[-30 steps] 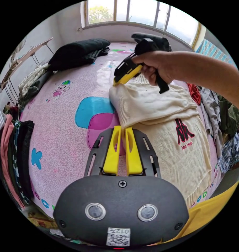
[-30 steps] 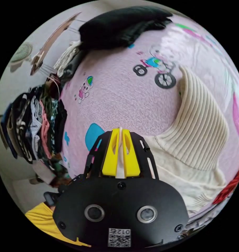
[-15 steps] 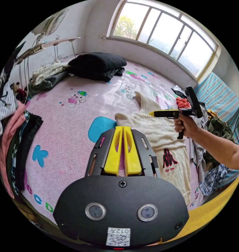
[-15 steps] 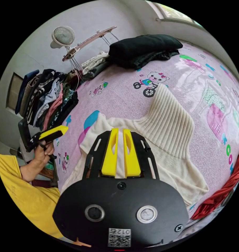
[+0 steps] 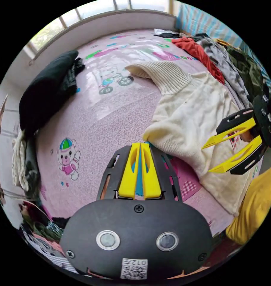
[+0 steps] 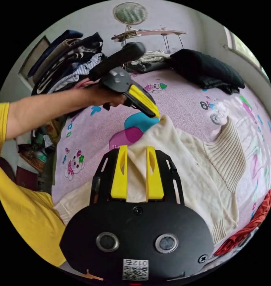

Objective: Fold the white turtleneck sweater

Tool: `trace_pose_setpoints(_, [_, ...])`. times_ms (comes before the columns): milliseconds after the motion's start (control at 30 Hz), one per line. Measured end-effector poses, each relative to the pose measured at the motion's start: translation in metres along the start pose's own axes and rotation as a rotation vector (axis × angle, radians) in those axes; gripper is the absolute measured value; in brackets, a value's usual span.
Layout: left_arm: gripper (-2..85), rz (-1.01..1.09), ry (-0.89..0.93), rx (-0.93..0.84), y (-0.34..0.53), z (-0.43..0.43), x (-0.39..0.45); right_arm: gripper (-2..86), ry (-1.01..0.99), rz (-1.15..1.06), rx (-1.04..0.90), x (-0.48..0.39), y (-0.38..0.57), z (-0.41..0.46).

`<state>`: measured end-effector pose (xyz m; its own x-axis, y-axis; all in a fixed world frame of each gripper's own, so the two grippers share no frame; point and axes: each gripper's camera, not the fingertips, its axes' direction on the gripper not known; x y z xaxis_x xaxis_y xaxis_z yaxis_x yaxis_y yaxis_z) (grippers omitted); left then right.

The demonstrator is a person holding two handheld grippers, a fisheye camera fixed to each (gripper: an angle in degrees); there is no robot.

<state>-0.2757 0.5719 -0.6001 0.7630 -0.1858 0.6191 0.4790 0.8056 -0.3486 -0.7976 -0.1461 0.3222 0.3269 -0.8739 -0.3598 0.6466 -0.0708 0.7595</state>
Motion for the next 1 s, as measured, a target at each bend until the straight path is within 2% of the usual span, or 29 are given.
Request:
trace_pose_setpoints(133, [0.3, 0.175, 0.023, -0.055, -0.023, 0.024, 0.011, 10.0, 0.186, -0.081, 0.000, -0.051, 0.005, 0.016])
trace_pose_setpoints(300, [1.9, 0.244, -0.044, -0.085, -0.042, 0.055, 0.013, 10.4, 0.330, -0.131, -0.046, -0.090, 0.005, 0.040])
trace_pose_setpoints(500, [6.2, 0.328, -0.024, -0.105, -0.062, 0.092, 0.017, 9.5, 0.313, -0.108, -0.072, -0.102, 0.005, 0.045])
trace_pose_setpoints(633, [8.6, 0.370, 0.094, -0.126, -0.060, 0.104, 0.001, 9.0, 0.300, -0.096, -0.082, -0.104, 0.006, 0.044])
trace_pose_setpoints(867, [4.4, 0.313, 0.152, -0.010, -0.053, 0.142, -0.031, 8.1, 0.278, -0.052, -0.080, -0.108, 0.008, 0.045])
trace_pose_setpoints(1000, [2.0, 0.372, 0.136, -0.046, -0.055, 0.175, -0.033, 6.4, 0.262, -0.033, -0.079, -0.105, 0.010, 0.041])
